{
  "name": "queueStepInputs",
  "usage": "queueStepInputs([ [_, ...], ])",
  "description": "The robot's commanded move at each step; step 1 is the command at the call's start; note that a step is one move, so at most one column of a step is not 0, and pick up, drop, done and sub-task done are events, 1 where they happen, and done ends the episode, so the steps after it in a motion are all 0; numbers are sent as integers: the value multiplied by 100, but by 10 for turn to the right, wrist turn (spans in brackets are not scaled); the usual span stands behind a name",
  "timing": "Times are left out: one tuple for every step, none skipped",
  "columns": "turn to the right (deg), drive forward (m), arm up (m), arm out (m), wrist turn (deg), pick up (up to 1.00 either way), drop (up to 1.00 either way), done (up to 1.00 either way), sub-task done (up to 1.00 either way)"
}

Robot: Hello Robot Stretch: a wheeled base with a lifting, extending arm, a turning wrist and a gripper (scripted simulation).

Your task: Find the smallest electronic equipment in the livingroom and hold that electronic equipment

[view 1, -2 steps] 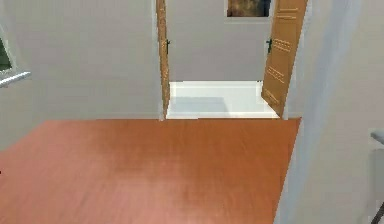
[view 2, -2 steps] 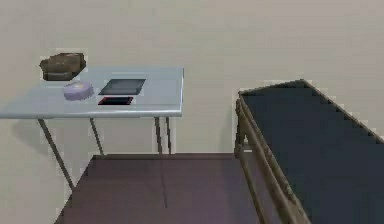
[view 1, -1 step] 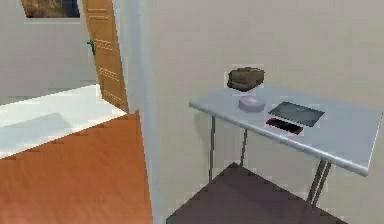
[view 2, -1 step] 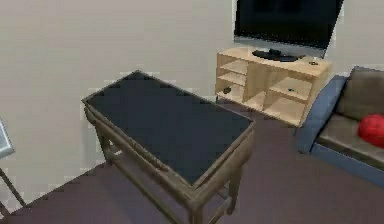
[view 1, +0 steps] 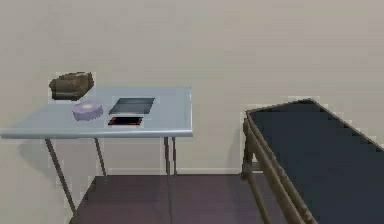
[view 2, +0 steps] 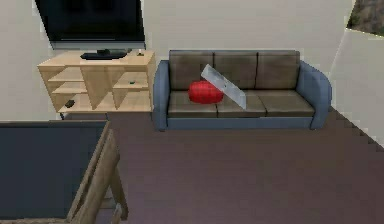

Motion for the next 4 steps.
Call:
queueStepInputs([
  [90, 0, 0, 0, 0, 0, 0, 0, 0],
  [0, 30, 0, 0, 0, 0, 0, 0, 0],
  [-450, 0, 0, 0, 0, 0, 0, 0, 0],
  [-450, 0, 0, 0, 0, 0, 0, 0, 0],
])
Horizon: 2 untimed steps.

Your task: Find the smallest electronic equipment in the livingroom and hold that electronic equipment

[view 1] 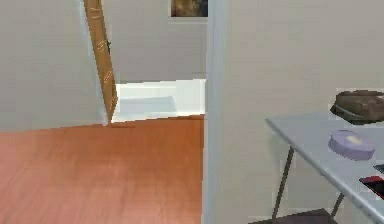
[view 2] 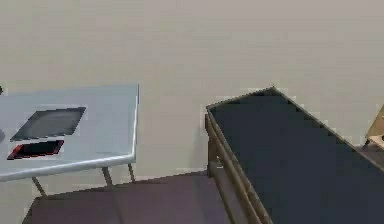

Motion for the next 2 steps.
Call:
queueStepInputs([
  [-360, 0, 0, 0, 0, 0, 0, 0, 0],
  [0, 0, 50, 0, 0, 0, 0, 0, 0],
])
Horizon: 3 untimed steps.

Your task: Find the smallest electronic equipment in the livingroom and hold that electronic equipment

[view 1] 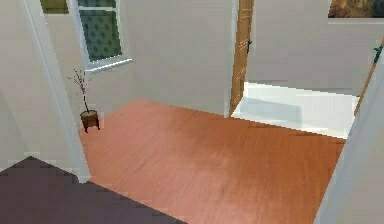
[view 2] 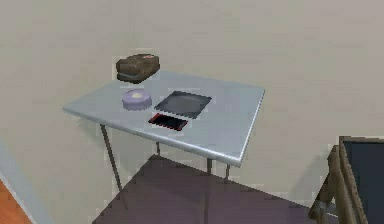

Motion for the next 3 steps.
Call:
queueStepInputs([
  [0, 0, 38, 0, 0, 0, 0, 0, 0],
  [0, 0, 0, 40, 0, 0, 0, 0, 0],
  [0, 0, 0, 0, 450, 0, 0, 0, 0],
])
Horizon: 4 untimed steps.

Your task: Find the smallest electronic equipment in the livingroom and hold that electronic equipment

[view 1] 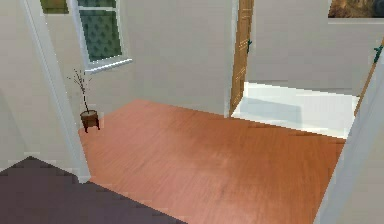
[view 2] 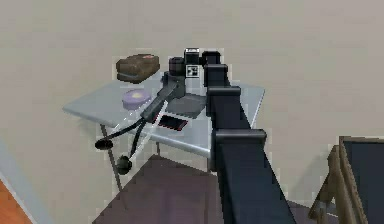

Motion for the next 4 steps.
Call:
queueStepInputs([
  [0, 0, 0, 0, 450, 0, 0, 0, 0],
  [0, 0, 0, 0, 450, 0, 0, 0, 0],
  [0, 0, 0, 0, 390, 0, 0, 0, 0],
  [0, 0, -16, 0, 0, 0, 0, 0, 0],
])
